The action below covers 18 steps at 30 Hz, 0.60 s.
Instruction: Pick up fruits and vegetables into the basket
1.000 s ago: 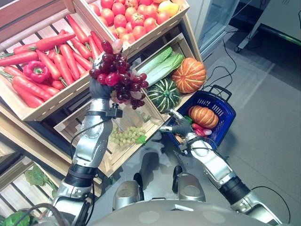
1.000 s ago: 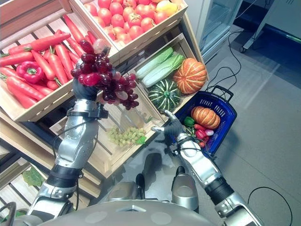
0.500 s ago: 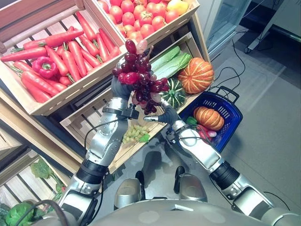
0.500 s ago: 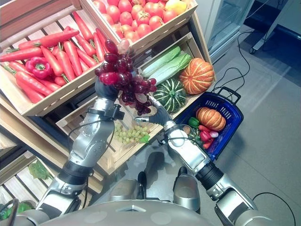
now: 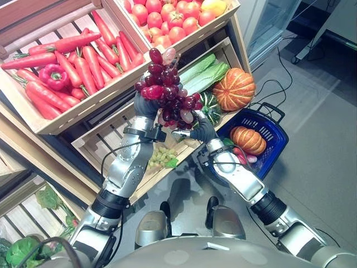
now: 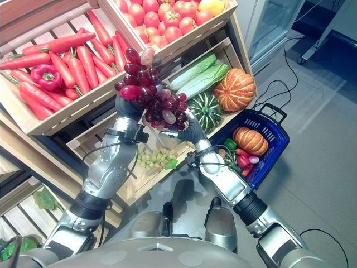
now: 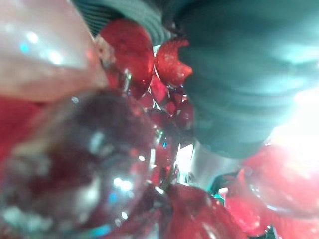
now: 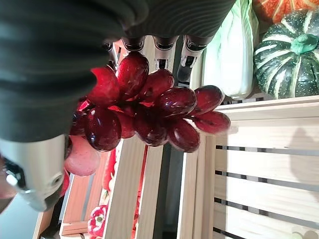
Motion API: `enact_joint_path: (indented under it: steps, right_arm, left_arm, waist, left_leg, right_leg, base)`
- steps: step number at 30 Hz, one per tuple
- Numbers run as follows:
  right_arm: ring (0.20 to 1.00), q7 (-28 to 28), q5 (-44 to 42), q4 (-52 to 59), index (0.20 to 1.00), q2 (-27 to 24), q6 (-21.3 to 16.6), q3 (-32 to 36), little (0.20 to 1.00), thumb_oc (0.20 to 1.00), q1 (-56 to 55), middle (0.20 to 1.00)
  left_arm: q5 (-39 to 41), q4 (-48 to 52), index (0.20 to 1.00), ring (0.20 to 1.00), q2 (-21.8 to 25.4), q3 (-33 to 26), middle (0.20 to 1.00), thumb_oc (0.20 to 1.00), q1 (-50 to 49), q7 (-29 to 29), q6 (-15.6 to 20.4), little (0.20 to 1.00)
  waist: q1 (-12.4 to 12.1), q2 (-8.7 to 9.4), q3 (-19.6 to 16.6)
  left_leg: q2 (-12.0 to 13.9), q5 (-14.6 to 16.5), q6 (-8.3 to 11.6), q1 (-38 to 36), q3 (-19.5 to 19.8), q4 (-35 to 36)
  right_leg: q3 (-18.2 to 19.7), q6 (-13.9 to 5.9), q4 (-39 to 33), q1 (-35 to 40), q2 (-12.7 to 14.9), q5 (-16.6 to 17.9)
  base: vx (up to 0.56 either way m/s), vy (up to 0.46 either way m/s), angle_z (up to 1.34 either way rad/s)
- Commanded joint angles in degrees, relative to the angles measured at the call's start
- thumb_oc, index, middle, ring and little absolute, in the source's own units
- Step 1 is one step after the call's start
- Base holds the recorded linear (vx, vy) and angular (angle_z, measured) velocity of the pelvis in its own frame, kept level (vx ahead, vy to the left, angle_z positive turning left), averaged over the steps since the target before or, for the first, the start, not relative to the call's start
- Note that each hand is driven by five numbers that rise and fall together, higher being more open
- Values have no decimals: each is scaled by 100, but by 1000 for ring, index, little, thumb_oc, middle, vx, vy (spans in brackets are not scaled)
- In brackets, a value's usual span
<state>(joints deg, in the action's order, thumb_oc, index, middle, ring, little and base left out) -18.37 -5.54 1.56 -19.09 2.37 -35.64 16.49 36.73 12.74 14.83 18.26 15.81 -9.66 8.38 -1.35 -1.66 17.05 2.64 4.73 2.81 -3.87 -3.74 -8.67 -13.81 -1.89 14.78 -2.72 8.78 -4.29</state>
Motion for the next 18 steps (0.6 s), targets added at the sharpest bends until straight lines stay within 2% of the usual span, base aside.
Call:
enact_joint_path:
  steps: [1, 10, 14, 18]
  right_arm:
    - [1000, -62, -15, 674, 1000, 249, -457, 113, 1000, 1000, 396, 1000]
    - [1000, -43, -105, 627, 1000, 311, -423, 44, 1000, 1000, 465, 1000]
    - [1000, 23, -114, 598, 1000, 330, -455, -1, 1000, 1000, 503, 1000]
    - [1000, 29, -174, 546, 1000, 340, -362, -22, 1000, 1000, 493, 1000]
  left_arm:
    - [231, 833, 200, 200, 102, 212, 200, 200, 282, 48, 424, 200]
    - [457, 814, 200, 200, 41, 295, 200, 200, 277, 34, 369, 200]
    - [344, 802, 200, 200, 27, 355, 200, 200, 296, 34, 437, 200]
    - [48, 785, 200, 200, 53, 331, 200, 200, 329, -77, 660, 200]
  waist:
    - [4, 198, -92]
    - [-31, 232, -99]
    - [-49, 250, -86]
    - [-60, 270, -109]
  left_leg:
    - [-64, 437, -253, 13, -175, -300]
    - [-66, 433, -257, 20, -163, -300]
    - [-62, 439, -259, 27, -157, -313]
    - [-55, 427, -252, 25, -158, -299]
  right_leg:
    - [271, -557, -295, 599, 337, -154]
    - [247, -550, -309, 606, 348, -134]
    - [239, -548, -304, 611, 353, -132]
    - [242, -552, -316, 613, 352, -123]
  base:
    - [-7, -9, 7]
    - [-1, -3, 2]
    - [-1, -4, 2]
    - [0, 0, 0]
